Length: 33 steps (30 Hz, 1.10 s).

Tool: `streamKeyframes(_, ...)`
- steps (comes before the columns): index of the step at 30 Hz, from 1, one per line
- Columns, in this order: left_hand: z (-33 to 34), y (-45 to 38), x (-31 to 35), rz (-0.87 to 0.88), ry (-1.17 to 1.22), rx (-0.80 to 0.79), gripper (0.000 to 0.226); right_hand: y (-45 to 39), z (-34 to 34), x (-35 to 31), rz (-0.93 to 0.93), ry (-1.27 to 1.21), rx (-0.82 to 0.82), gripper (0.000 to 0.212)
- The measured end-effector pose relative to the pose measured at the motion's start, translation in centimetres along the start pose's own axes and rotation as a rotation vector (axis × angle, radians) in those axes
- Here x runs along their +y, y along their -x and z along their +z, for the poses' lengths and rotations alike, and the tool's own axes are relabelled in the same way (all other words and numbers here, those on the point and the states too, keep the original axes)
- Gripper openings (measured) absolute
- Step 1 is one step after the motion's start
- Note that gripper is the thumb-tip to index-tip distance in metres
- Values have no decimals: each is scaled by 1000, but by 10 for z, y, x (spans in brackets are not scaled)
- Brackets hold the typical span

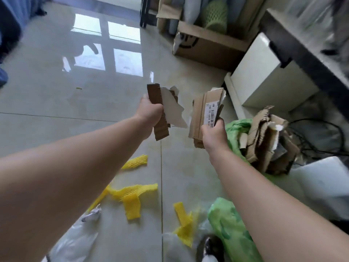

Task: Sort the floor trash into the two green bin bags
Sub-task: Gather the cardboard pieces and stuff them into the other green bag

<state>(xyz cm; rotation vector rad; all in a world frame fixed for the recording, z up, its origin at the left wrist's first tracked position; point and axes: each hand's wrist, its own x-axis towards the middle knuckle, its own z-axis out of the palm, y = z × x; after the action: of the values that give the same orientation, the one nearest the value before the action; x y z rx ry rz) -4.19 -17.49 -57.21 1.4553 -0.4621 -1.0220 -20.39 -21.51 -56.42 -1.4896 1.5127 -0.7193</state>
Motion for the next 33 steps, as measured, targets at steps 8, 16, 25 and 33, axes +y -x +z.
streamKeyframes(8, 162, 66, 27, 83, -37, -306, 37, 5, -167, -6, -72, 199, 214, 22)
streamKeyframes(16, 273, 85, 25, 117, -55, -469, 40, -14, -230, 22, -130, 71, 296, 23)
streamKeyframes(25, 286, 58, -25, 176, -270, -400, 42, -46, -212, 74, -121, 139, 212, 23)
streamKeyframes(33, 294, 52, -53, 277, -499, -333, 37, -67, -196, 102, -205, 204, 116, 44)
